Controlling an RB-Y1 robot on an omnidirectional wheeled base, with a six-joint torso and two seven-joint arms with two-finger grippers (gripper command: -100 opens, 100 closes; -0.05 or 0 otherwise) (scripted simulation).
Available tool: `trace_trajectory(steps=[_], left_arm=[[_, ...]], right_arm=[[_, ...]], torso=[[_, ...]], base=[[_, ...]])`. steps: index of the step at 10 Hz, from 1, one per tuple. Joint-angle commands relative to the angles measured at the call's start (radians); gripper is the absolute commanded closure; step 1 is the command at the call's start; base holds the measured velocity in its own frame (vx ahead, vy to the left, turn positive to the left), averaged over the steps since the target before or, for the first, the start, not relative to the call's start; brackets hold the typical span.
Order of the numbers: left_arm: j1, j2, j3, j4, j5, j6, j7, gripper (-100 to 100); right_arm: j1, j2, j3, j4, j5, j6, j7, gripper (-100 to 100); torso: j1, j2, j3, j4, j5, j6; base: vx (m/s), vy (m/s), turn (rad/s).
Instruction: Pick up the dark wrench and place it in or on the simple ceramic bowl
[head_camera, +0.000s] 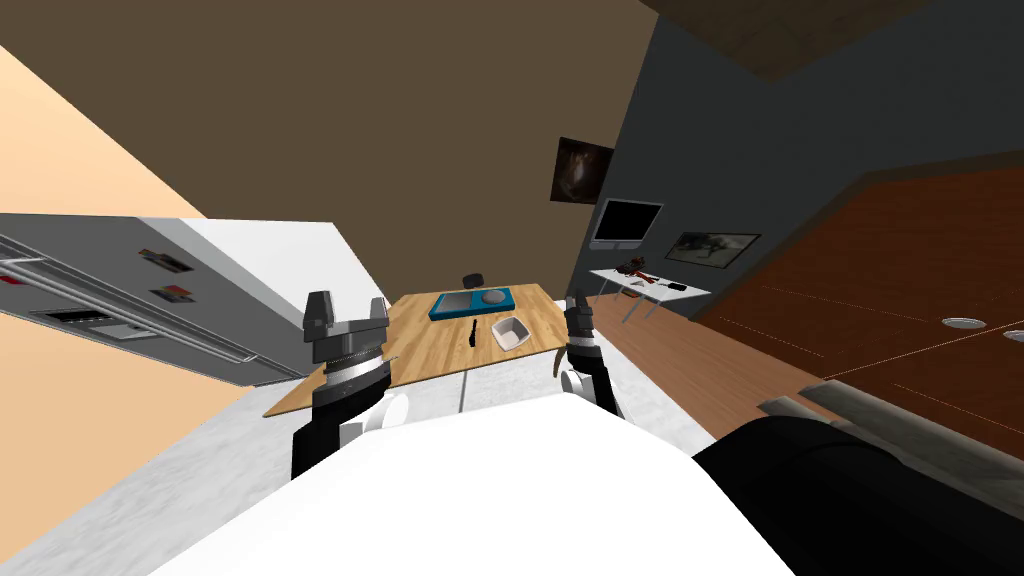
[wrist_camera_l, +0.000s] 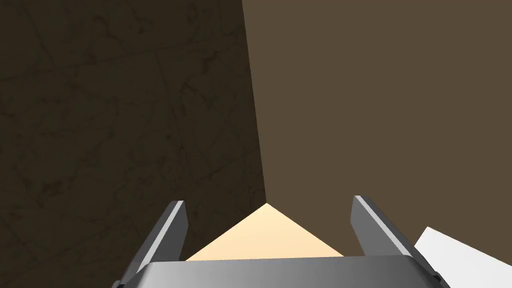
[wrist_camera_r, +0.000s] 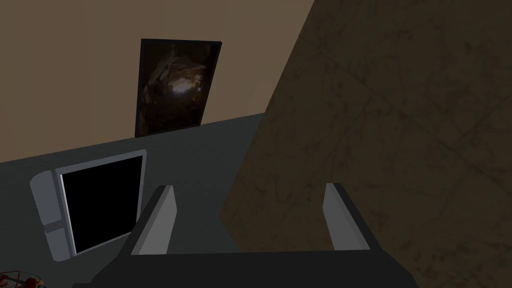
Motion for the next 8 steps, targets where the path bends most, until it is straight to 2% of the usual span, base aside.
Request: trace_trajectory(steps=[1,3,6,7,8], left_arm=[[-0.001,0.035,0.0,0.012,-0.016,-0.006,-0.011,-100],[-0.004,0.091,-0.001,0.042,-0.054,-0.019,-0.037,-100],[-0.013,0.183,-0.007,0.111,-0.141,-0.05,-0.099,-100],[-0.013,0.19,-0.007,0.114,-0.142,-0.05,-0.099,-100],[-0.017,0.225,-0.011,0.145,-0.178,-0.063,-0.126,-100]], right_arm=[[0.0,0.0,0.0,0.0,0.0,0.0,0.0,0],[0.0,0.0,0.0,0.0,0.0,0.0,0.0,0],[0.0,0.0,0.0,0.0,0.0,0.0,0.0,0],[0.0,0.0,0.0,0.0,0.0,0.0,0.0,0],[0.0,0.0,0.0,0.0,0.0,0.0,0.0,0]], torso=[[0.0,0.0,0.0,0.0,0.0,0.0],[0.001,0.002,0.001,0.0,0.0,0.0],[0.002,0.004,0.002,0.001,0.0,0.0],[0.002,0.005,0.003,0.001,0.0,0.0],[0.002,0.004,0.002,0.001,0.001,0.0]], base=[[-0.018,0.001,-0.059],[-0.044,0.011,-0.119],[-0.067,0.021,-0.189],[-0.061,0.024,-0.087],[-0.056,0.015,-0.179]])
